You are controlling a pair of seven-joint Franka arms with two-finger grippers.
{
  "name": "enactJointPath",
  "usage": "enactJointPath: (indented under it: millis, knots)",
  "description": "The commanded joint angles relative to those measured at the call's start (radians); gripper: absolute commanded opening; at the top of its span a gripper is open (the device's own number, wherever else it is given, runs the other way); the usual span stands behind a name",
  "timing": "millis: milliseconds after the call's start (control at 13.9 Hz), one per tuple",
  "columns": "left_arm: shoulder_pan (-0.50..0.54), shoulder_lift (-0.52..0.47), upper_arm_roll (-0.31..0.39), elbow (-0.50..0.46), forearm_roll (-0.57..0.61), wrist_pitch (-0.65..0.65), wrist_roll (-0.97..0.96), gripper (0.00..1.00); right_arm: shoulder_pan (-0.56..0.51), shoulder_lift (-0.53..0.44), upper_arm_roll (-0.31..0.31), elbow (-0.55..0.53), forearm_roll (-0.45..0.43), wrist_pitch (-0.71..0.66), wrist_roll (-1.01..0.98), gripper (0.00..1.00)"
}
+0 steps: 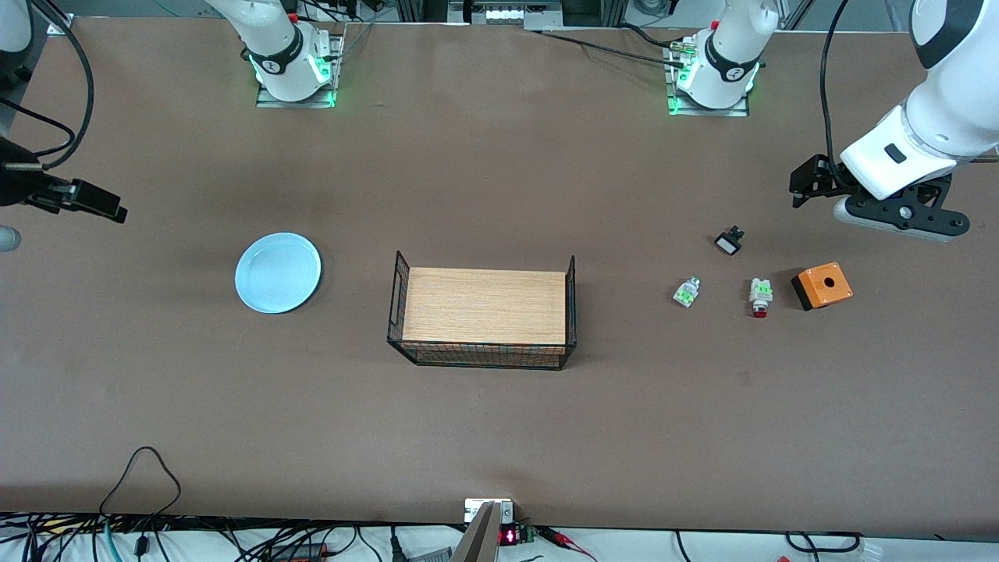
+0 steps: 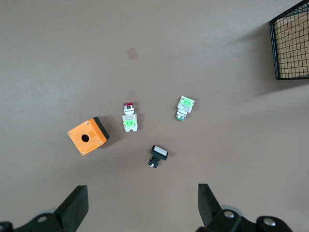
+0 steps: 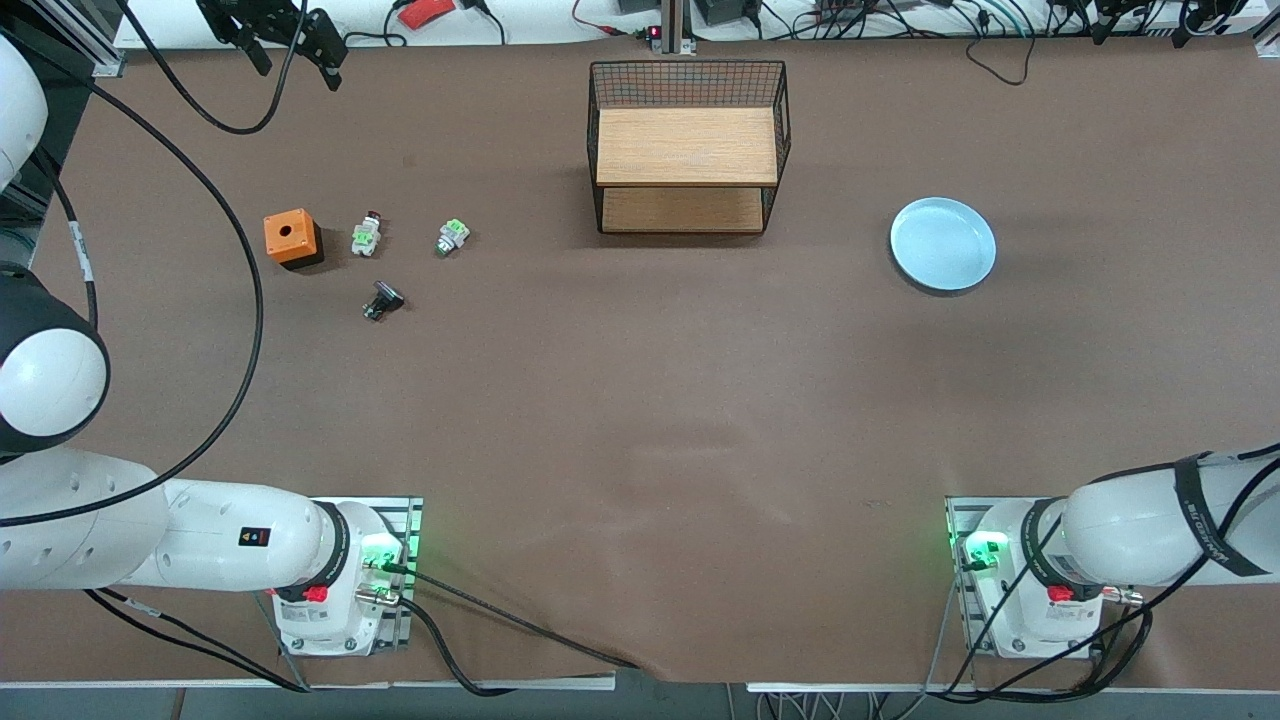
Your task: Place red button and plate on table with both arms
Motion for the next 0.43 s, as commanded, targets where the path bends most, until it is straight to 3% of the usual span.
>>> enactJointPath:
  millis: [0,361]
  knots:
    - [-0.002,0.000,0.000,0.030,0.014,-0.032,0.022,1.00,0.001,-0.015,0.012,-0.008,-0.009,-0.017,-0.044,1.00]
    - [-0.004,0.007,0.000,0.040,0.014,-0.026,0.024,1.00,-0.004,-0.018,0.007,-0.015,-0.005,-0.023,-0.080,1.00]
